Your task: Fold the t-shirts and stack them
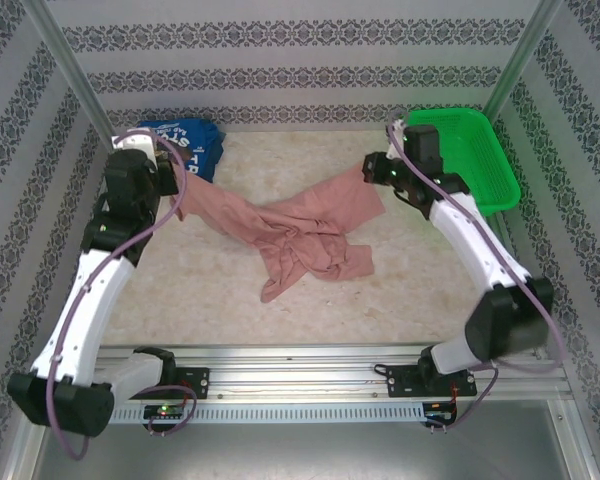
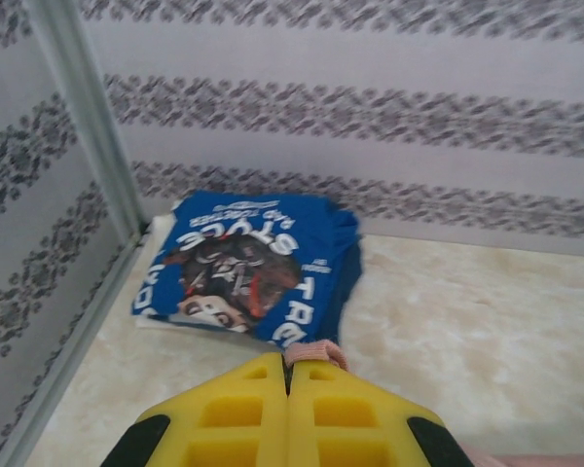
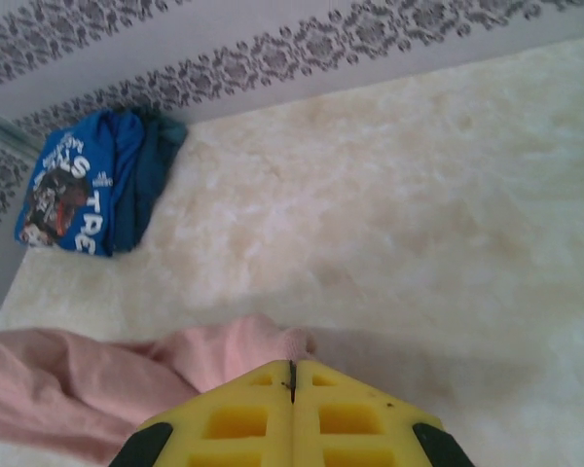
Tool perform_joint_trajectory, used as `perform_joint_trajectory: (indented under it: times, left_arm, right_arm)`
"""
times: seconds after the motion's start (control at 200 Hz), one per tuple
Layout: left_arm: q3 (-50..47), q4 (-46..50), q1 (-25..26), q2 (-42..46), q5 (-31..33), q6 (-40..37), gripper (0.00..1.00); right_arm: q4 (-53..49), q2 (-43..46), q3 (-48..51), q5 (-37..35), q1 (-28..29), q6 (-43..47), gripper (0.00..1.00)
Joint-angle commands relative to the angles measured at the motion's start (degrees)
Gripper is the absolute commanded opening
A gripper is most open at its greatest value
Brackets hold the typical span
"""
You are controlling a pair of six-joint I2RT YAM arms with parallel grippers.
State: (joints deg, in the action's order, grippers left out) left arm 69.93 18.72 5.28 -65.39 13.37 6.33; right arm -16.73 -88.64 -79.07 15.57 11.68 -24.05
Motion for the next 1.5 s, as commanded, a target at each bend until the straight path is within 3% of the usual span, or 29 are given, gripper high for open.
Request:
perform_joint_trajectory:
  times: [0.0, 0.035, 0.115, 0.195, 0.265, 0.365, 0.55, 0.724, 0.834, 0.999, 1.494]
  left_arm:
    - [4.35, -6.99, -4.62, -3.42, 2.38, -1.89, 0.00]
    - [5.61, -6.72, -5.81, -4.52, 2.97, -2.32, 0.00]
    - [7.08, -5.11, -7.21, -5.29, 3.79, -2.99, 0.00]
    - [4.83, -5.34, -7.21, -3.58, 2.72, -2.54, 0.00]
    - [2.13, -5.56, -7.21, -1.87, 2.84, -2.02, 0.00]
    - [0.12, -4.28, -7.22, -0.43, 1.62, -1.00, 0.00]
    - [-2.78, -3.70, -6.78, 2.81, -0.32, 1.36, 0.00]
    - [-3.47, -2.26, -4.31, 3.74, -1.81, 2.52, 0.00]
    - [-5.12, -2.02, -3.70, 4.96, -1.62, 2.94, 0.00]
    - [-5.69, -1.06, -3.66, 6.03, -2.11, 3.07, 0.00]
    - [-7.04, -1.57, -3.63, 7.44, -2.20, 3.08, 0.00]
  right_arm:
    - [10.16, -7.80, -8.95, -1.86, -0.63, -5.88, 0.45]
    - [9.25, -10.75, -12.88, 1.66, -1.16, -7.75, 0.58]
    - [6.95, -13.12, -17.04, 7.03, 0.25, -8.27, 0.66]
    - [2.97, -8.98, -13.48, 3.65, 5.11, -2.91, 0.78]
    - [-3.35, -3.88, -8.81, 0.45, 9.56, 0.88, 0.80]
    - [-6.11, 2.83, 2.50, 1.67, 16.61, 0.31, 0.78]
    - [-7.08, 4.11, 17.56, -6.21, 34.96, -3.64, 0.69]
    - [-6.77, -4.39, 17.78, -11.32, 47.15, -8.63, 0.54]
    - [-8.24, -9.70, 15.25, -14.16, 52.28, -10.02, 0.52]
    - [-7.50, -12.48, 13.18, -15.57, 56.58, -11.77, 0.53]
    - [-12.51, -21.83, 6.53, -24.45, 55.52, -10.09, 0.45]
